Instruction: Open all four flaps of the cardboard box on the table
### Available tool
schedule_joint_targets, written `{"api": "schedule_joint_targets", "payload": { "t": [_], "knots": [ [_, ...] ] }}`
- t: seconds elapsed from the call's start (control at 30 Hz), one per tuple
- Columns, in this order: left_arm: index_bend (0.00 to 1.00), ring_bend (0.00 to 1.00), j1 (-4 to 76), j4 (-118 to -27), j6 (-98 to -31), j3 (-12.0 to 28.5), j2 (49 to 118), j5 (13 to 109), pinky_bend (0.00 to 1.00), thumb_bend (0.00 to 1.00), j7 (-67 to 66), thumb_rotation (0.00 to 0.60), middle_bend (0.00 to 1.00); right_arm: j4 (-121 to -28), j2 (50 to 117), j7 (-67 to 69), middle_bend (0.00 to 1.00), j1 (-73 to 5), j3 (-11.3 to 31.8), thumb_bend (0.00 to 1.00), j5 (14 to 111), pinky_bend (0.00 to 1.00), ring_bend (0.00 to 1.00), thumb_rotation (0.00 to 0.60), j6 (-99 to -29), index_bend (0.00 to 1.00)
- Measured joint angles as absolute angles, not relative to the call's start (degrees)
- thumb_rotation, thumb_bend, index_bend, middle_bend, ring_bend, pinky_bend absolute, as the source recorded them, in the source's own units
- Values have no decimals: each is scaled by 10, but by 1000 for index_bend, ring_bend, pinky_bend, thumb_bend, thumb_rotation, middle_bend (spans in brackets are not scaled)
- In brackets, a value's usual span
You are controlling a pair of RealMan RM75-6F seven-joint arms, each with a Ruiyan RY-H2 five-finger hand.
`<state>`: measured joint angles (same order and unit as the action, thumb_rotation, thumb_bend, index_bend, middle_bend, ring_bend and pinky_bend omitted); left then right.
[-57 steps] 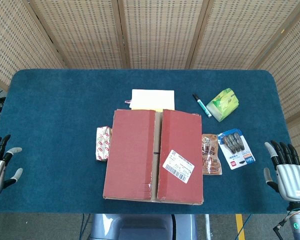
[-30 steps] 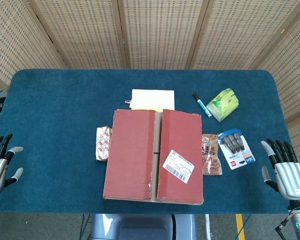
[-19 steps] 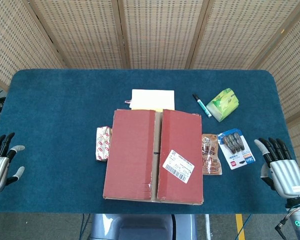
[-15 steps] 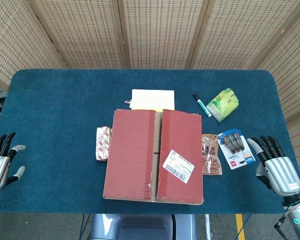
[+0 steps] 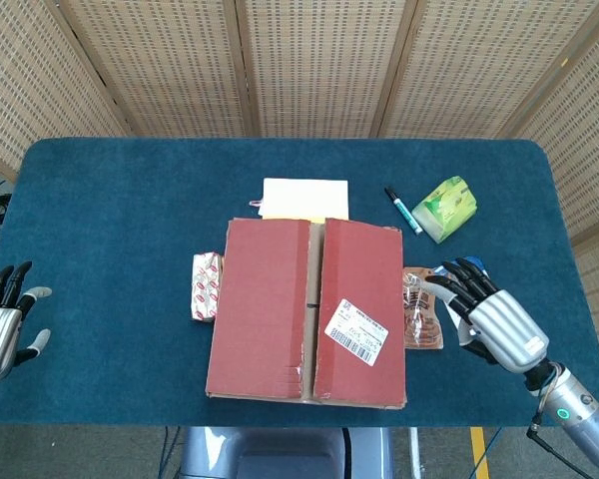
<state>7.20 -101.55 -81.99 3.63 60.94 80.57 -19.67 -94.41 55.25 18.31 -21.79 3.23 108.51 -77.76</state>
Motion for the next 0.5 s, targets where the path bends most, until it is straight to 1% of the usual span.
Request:
{"api": "schedule_joint_targets", "payload": {
  "t": [0.17,0.5],
  "knots": [
    [291,37,73,-1020,-818,36,608,801,34,296,-200,600,47,-953,555,208,202,-259,29,1000,1121,0,0,600,-756,147],
    [291,38,73,-1025,-810,33,606,784,34,297,-204,600,47,-986,556,253,202,-340,27,1000,1156,0,0,600,-704,147]
  ]
}}
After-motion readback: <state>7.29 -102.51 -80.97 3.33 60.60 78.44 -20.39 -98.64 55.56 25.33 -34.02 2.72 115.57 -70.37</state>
